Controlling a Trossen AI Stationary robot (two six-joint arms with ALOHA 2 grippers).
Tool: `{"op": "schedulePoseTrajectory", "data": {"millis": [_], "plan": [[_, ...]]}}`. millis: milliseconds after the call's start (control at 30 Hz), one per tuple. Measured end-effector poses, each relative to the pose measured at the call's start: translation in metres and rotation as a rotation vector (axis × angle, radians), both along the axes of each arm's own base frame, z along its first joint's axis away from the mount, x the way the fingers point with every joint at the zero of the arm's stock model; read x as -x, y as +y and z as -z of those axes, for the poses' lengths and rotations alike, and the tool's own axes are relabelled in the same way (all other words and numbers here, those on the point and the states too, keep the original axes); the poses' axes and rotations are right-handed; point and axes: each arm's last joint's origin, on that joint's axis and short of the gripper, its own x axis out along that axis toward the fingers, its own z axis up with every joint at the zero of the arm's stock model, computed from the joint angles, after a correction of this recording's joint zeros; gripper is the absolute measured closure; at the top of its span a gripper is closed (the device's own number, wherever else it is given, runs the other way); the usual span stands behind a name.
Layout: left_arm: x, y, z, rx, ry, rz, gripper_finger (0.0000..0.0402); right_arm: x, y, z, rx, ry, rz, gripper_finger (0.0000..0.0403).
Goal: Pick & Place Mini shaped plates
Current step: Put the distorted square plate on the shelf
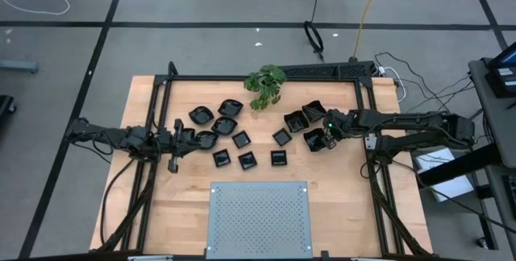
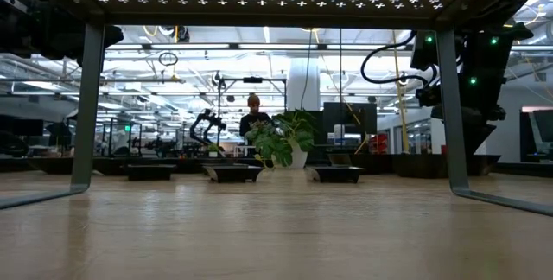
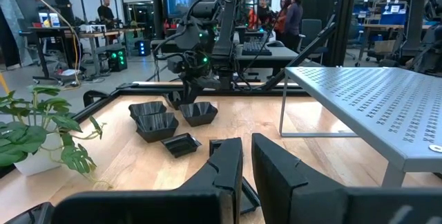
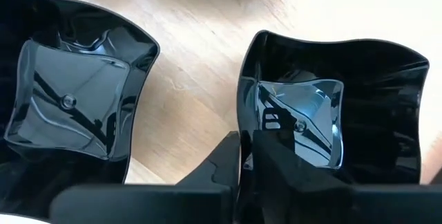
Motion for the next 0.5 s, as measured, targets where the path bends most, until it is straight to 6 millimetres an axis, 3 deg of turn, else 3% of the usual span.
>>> {"op": "schedulePoseTrajectory", "data": {"millis": [167,500], "plan": [[0.0000,0.0000,0.0000,0.000,0.000,0.000,0.0366,0.0000,-0.0001,-0.0001,0.007,0.012,-0.039,0.0399],[0.0000,0.0000,0.0000,0.000,0.000,0.000,0.0366,-0.0016,-0.0006,-0.0014,0.025,0.002,-0.087,0.0402]]}}
